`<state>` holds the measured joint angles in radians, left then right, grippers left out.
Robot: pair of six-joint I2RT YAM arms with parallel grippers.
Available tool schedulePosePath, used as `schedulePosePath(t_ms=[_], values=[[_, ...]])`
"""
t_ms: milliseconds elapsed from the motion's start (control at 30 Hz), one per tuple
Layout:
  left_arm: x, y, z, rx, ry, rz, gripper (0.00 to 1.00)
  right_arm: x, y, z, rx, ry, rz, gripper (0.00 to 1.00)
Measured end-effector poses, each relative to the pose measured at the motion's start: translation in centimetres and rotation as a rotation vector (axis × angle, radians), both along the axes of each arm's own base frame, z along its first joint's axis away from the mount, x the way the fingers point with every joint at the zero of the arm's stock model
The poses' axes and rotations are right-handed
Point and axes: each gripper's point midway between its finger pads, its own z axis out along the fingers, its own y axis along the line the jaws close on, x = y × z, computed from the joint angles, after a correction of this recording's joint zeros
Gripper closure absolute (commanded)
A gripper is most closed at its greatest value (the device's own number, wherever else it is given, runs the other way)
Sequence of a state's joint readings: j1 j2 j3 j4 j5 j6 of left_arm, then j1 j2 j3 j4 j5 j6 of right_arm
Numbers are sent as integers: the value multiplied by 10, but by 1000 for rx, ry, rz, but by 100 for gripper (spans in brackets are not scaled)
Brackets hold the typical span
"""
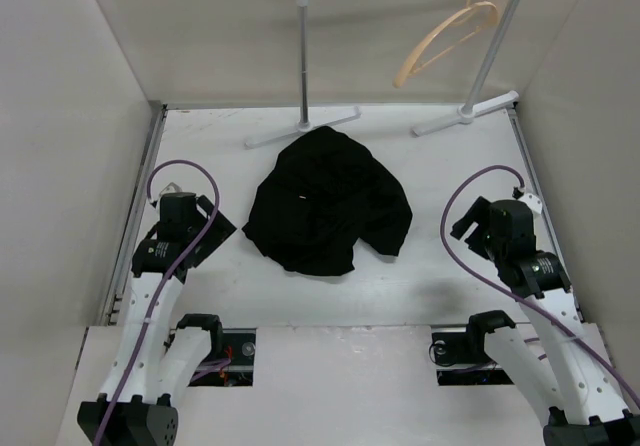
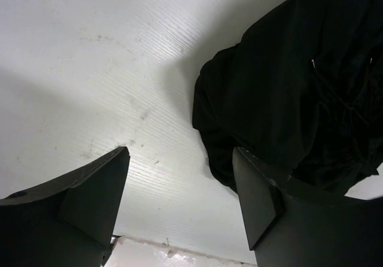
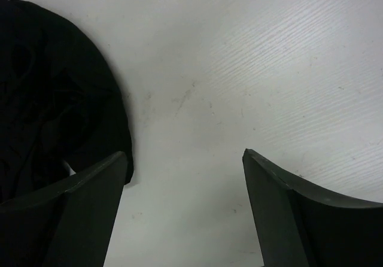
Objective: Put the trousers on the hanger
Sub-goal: Flatten out the trousers at the center of the board.
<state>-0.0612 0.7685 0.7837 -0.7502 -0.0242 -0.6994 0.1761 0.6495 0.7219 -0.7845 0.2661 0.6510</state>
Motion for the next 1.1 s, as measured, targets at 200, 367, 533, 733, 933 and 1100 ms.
schedulePosePath(t_ms=[200,367,533,733,933,1100], values=[[8,-3,-4,-19,13,-9,31,0,3,0,5,-1,16,56],[19,-4,-7,-18,12,-11,31,1,10,0,7,4,56,98],[32,-11,-10,-21,6,-28,31,4,47,5,11,33,211,87],[42,-24,-11,-33,-7,-66,30,18,134,25,-15,50,486,28],[48,-32,-14,-38,-12,-89,24,52,189,6,-53,98,562,21],[55,-34,-21,-38,-5,-91,24,85,225,-12,-69,139,612,19]])
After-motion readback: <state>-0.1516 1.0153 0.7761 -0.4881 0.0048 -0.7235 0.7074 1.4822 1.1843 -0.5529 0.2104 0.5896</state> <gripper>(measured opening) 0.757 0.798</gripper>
